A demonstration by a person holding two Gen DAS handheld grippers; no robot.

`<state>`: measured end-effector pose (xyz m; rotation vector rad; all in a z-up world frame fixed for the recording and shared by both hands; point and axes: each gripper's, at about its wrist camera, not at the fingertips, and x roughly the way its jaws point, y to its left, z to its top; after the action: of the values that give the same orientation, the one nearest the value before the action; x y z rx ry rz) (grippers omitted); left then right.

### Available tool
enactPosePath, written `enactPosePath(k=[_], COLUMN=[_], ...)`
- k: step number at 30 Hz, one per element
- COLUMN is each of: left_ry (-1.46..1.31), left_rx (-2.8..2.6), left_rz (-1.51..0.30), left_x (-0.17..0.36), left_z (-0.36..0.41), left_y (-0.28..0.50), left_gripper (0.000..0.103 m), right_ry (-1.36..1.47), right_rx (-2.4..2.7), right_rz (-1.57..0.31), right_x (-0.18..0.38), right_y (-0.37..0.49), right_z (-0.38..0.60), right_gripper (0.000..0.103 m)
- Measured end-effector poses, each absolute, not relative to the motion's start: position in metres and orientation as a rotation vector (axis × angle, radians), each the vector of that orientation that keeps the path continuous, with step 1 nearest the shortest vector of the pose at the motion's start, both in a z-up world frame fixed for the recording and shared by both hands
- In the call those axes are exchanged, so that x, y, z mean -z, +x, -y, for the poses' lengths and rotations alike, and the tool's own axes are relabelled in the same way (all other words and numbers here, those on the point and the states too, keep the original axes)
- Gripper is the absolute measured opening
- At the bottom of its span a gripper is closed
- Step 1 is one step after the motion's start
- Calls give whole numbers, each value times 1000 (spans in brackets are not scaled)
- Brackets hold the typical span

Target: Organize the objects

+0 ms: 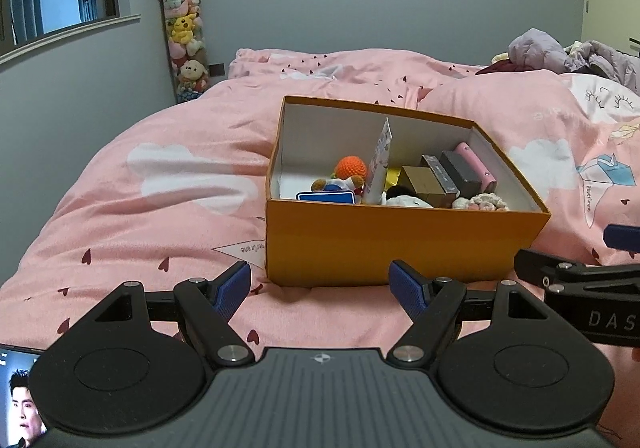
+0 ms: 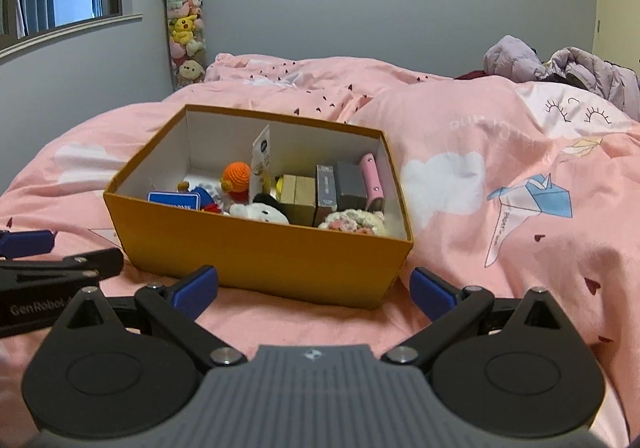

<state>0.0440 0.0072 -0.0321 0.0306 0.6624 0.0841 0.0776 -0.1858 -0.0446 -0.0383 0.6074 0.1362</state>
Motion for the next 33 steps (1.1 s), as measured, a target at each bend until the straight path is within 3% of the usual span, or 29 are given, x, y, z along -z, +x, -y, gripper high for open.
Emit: enactPosePath(k=[33], left_ry=[41], left_rx=[-100], left_rz=[-695], left_x=[37], left_z=[-9], left_y=[48], left_gripper=[89], right_ry=[-50], right_rx=[-101], right_rz=[-670], right_x=[56], right_y=[86], right_z=[189], right_gripper=[102])
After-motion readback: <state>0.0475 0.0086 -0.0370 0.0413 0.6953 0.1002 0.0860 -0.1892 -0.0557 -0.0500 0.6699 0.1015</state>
